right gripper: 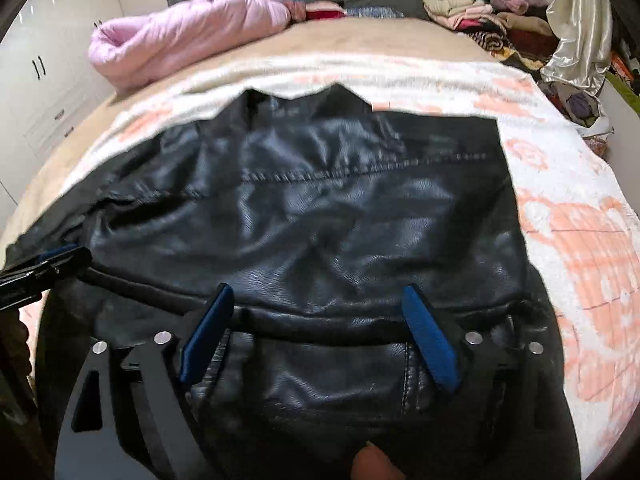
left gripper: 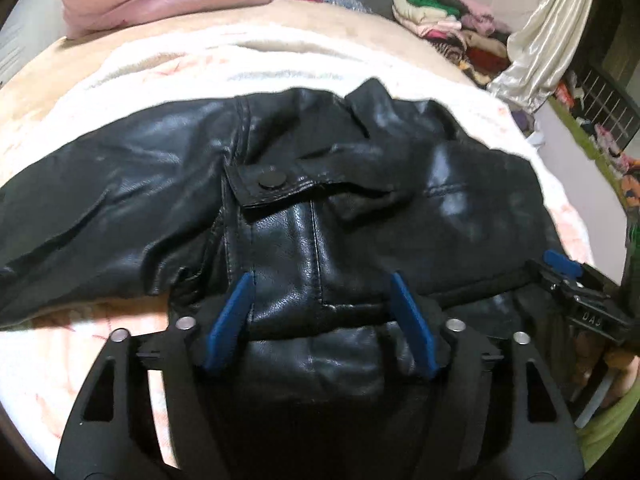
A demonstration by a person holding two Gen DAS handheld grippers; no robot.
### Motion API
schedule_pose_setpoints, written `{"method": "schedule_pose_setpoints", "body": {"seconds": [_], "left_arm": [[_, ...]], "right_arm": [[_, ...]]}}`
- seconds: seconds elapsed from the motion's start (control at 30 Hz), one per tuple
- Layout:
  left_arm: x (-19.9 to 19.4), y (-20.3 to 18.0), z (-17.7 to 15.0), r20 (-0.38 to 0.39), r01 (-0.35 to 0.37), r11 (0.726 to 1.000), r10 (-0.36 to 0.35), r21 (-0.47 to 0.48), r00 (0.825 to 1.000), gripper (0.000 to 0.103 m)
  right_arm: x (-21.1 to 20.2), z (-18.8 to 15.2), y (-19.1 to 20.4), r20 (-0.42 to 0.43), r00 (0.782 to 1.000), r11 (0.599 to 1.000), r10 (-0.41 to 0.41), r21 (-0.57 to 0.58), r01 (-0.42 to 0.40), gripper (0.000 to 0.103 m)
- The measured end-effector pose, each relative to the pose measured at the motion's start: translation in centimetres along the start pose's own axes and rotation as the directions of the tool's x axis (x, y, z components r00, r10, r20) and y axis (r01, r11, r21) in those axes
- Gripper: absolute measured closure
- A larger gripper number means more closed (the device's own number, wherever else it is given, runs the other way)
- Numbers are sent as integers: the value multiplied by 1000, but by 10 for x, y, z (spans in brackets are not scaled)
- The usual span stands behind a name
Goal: Fold large clothes
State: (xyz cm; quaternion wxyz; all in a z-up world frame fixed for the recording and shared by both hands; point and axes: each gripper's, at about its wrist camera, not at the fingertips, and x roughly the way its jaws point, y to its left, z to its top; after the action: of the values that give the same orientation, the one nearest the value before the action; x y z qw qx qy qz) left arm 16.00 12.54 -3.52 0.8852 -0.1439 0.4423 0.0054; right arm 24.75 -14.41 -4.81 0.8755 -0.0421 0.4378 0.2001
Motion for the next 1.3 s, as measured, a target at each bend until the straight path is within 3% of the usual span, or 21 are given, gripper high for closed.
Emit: {"method": "schedule_pose_setpoints", "body": {"seconds": [0.07, 0.2, 0.4, 0.57, 0.9, 1.3], "left_arm": [[-10, 0, 1, 14, -20, 1000, 20, -1, 1000, 16], [-22, 4, 3, 26, -22, 999, 23, -30, 999, 9], [-37, 13, 2, 44, -62, 996, 65, -70, 997, 9], [-39, 35, -1, 8, -98, 985, 100, -141, 995, 9], [-59, 64, 2, 53, -129, 973, 141, -191, 989, 9], [-84, 99, 7, 96, -201, 947, 231, -252, 968, 9]], "right_arm": [[-9, 0, 2, 25, 1000, 1000, 4, 1, -4, 9], [-20, -2, 11, 39, 999, 1000, 22, -12, -22, 4], [-30, 0, 31, 57, 998, 999, 25, -50, -23, 4], [-35, 6, 51, 69, 997, 995, 40, -96, -33, 4], [-41, 28, 102, 100, 990, 983, 97, -167, -79, 4], [-39, 49, 169, 109, 979, 956, 171, -258, -139, 4]]}}
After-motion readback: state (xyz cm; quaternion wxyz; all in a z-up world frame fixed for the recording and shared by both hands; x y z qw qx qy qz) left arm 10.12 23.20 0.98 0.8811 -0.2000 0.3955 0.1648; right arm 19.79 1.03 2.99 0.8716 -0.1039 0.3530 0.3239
